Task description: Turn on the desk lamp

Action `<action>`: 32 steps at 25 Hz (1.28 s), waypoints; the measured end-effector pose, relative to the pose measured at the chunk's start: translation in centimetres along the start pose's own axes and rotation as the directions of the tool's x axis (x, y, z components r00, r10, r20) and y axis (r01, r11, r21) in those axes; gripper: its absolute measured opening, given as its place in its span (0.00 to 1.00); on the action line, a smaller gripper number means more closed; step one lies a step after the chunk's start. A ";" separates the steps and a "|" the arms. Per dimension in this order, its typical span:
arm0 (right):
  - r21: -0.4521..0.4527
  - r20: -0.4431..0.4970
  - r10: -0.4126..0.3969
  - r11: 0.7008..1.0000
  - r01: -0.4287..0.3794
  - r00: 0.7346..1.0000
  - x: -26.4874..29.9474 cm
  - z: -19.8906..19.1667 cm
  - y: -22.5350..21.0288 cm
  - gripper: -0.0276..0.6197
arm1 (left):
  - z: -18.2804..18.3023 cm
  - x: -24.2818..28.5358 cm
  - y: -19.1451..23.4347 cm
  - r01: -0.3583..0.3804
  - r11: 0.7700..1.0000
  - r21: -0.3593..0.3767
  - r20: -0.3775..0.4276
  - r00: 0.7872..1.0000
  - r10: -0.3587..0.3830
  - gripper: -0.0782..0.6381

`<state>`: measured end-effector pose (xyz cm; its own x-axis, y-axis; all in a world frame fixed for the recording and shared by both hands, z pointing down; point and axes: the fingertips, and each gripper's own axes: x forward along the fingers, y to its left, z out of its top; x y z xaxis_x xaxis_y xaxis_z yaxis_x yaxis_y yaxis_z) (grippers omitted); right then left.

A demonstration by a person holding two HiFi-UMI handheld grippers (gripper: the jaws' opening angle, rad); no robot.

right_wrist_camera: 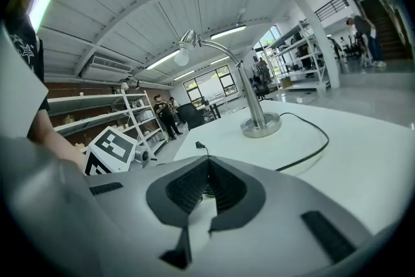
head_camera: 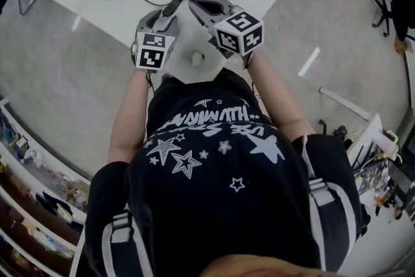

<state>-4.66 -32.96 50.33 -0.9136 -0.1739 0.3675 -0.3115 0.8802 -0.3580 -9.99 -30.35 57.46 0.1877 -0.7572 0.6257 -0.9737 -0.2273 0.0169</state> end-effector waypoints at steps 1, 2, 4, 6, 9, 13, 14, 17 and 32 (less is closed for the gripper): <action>0.000 -0.009 0.009 1.000 -0.009 1.000 0.3 -0.1 0.0 0.05 | 0.0 0.1 0.0 -0.005 1.000 -0.004 -0.002 1.000 0.005 0.37; -0.004 -0.019 0.017 1.000 -0.017 1.000 0.5 -0.3 -0.1 0.05 | 0.0 0.2 0.1 -0.009 1.000 -0.006 -0.003 1.000 0.009 0.37; -0.017 -0.041 0.030 0.999 -0.031 0.999 1.2 -0.6 -0.4 0.05 | 0.1 0.6 0.1 -0.013 1.000 -0.004 -0.004 1.000 0.013 0.37; -0.026 -0.062 0.046 0.999 -0.048 0.997 1.7 -1.0 -0.5 0.05 | 0.2 0.9 0.0 -0.014 1.000 0.000 -0.008 1.000 0.014 0.37; -0.022 -0.081 0.073 0.997 -0.075 0.994 2.3 -1.3 -0.3 0.05 | 0.3 0.7 -0.3 -0.010 1.000 0.010 -0.014 1.000 0.010 0.37; -0.044 -0.112 0.095 0.994 -0.100 0.989 3.7 -1.4 0.1 0.05 | 0.5 0.5 0.2 -0.008 1.000 0.007 -0.012 1.000 0.008 0.30; -0.051 -0.121 0.099 0.993 -0.105 0.988 4.1 -1.5 0.1 0.05 | 0.6 0.5 0.3 -0.008 1.000 0.002 -0.013 1.000 0.008 0.29; -0.065 -0.155 0.106 0.991 -0.118 0.982 5.0 -1.8 0.1 0.05 | 0.4 0.5 0.6 -0.012 1.000 -0.004 -0.015 1.000 0.012 0.29; -0.086 -0.302 0.115 0.985 -0.147 0.946 7.5 -3.9 -0.4 0.05 | 0.6 0.8 0.6 -0.027 1.000 -0.003 -0.024 0.999 0.027 0.29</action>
<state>-10.30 -32.90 56.61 -0.8215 0.0701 0.5659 -0.1498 0.9310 -0.3328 -10.30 -31.47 57.53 0.1583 -0.7482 0.6444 -0.9787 -0.2053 0.0021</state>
